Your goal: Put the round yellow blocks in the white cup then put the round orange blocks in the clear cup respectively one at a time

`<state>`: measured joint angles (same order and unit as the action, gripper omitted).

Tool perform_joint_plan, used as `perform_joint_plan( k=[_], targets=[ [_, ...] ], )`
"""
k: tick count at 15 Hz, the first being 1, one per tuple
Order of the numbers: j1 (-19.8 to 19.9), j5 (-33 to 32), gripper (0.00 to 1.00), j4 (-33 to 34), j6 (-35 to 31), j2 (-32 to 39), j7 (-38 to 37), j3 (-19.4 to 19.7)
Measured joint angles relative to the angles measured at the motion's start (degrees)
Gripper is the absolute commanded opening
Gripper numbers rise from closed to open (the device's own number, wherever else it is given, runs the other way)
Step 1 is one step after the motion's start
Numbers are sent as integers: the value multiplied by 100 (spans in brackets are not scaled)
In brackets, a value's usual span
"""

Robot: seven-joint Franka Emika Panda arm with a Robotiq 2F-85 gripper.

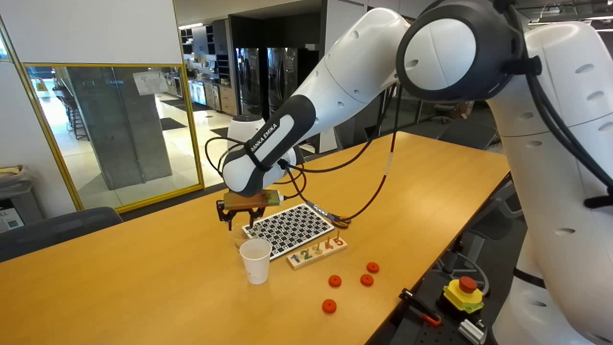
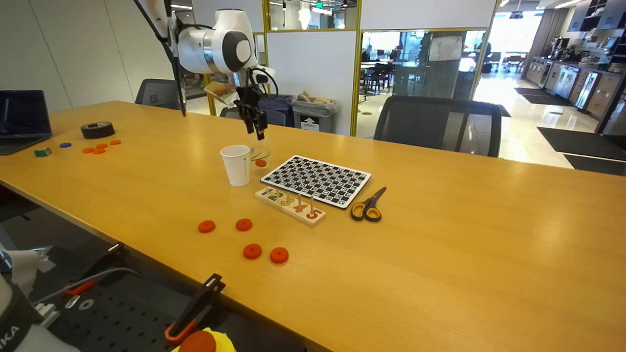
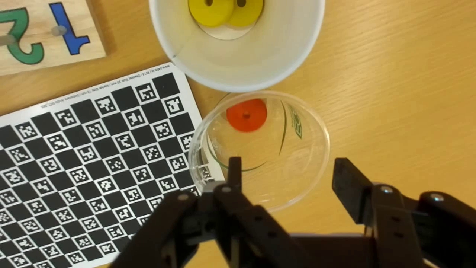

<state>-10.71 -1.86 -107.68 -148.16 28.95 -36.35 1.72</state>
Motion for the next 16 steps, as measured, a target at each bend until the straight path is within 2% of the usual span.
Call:
perform_joint_plan(
  k=[1,5,8,11,14,16],
  targets=[
    [-1,0,100,3,4,0,-17,6],
    [-106,-7,100,-26,192,-73,-292,159],
    [-160,-12,100,-208,809,-405,-389,209],
    [-126,35,100,-664,1480,-1020,-289,99],
    [40,393,100,-1360,1961,-1714,318,-141],
    [152,628,100,-1888,2056,-2098,681,-213]
  ],
)
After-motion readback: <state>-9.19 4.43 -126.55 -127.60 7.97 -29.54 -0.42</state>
